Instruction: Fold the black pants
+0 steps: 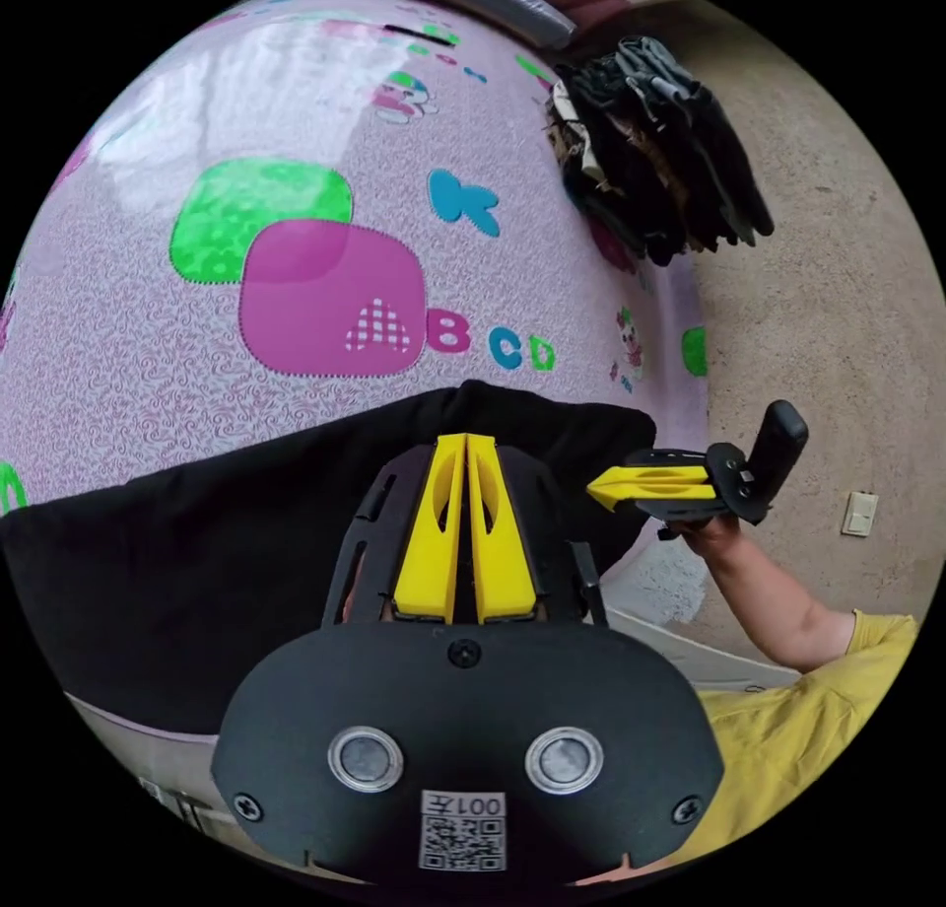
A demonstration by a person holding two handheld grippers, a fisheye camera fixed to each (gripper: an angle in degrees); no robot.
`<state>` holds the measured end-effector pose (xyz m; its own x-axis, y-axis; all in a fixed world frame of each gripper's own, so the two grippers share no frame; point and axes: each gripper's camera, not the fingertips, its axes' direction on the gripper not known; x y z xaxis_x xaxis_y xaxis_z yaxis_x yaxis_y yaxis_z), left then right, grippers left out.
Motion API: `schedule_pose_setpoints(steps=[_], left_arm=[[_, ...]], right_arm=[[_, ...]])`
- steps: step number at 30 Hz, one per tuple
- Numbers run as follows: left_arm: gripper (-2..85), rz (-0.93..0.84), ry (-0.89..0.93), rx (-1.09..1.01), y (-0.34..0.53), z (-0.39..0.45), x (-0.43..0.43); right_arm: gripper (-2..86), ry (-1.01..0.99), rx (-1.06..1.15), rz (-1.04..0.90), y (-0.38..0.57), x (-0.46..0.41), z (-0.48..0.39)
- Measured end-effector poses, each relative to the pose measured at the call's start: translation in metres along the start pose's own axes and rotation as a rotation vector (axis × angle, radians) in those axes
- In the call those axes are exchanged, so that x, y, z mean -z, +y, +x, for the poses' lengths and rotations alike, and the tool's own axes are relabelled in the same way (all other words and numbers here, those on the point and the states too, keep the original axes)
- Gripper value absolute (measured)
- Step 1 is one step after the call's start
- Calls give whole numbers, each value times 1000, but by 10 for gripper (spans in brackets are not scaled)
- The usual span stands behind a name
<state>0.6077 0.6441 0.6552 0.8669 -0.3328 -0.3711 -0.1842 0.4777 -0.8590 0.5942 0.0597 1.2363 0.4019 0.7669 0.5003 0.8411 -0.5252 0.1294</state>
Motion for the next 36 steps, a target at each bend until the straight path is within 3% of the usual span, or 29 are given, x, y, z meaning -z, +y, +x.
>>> schedule_pose_setpoints(steps=[6,12,25,36], left_arm=[[-16,140,-2,82,61,-36,16],[-16,241,-43,359,151,-114,38],[-16,582,-35,762,371,-230,125],[-16,640,58,815,513,-363,168]], right_arm=[[6,-59,46,0,21,-1,-16],[5,-103,1,-10,33,-6,-8],[5,-141,132,47,-32,-27,-21],[4,-162,73,160,-134,-83,-71]])
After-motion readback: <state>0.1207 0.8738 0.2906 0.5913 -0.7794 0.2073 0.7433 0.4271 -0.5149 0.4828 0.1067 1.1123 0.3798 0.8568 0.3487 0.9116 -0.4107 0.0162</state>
